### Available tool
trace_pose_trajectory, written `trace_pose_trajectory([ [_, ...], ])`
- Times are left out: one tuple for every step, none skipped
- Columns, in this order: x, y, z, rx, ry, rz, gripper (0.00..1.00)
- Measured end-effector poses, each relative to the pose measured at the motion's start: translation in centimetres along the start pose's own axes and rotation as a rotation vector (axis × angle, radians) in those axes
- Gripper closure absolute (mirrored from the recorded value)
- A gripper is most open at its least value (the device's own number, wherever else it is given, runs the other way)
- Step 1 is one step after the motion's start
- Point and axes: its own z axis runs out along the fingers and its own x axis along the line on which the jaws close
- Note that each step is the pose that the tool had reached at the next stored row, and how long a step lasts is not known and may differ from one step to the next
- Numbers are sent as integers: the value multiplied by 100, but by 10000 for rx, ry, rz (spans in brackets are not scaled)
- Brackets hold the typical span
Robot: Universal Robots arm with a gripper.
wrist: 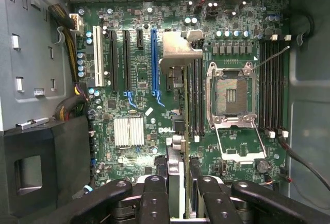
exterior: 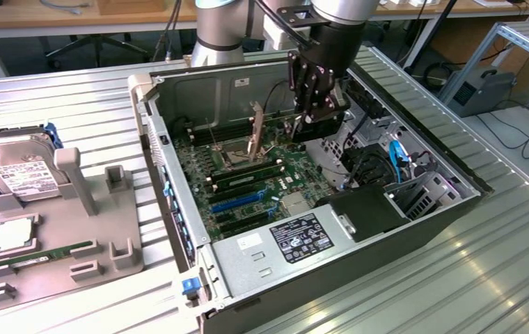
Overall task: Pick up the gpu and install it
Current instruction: 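Insert the gpu into the slot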
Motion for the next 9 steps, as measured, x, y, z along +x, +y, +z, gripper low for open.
trace_pose_trajectory([
  [0, 4, 0, 0, 0, 1, 73],
  [0, 7, 1, 0, -1, 0, 73],
  [0, 11, 1, 0, -1, 0, 73],
  [0, 14, 1, 0, 0, 0, 73],
  [1, 17, 1, 0, 0, 0, 73],
  [1, 20, 1, 0, -1, 0, 73],
  [1, 24, 1, 0, -1, 0, 73],
  [1, 26, 1, 0, 0, 0, 73],
  [1, 28, 2, 0, -1, -1, 73],
])
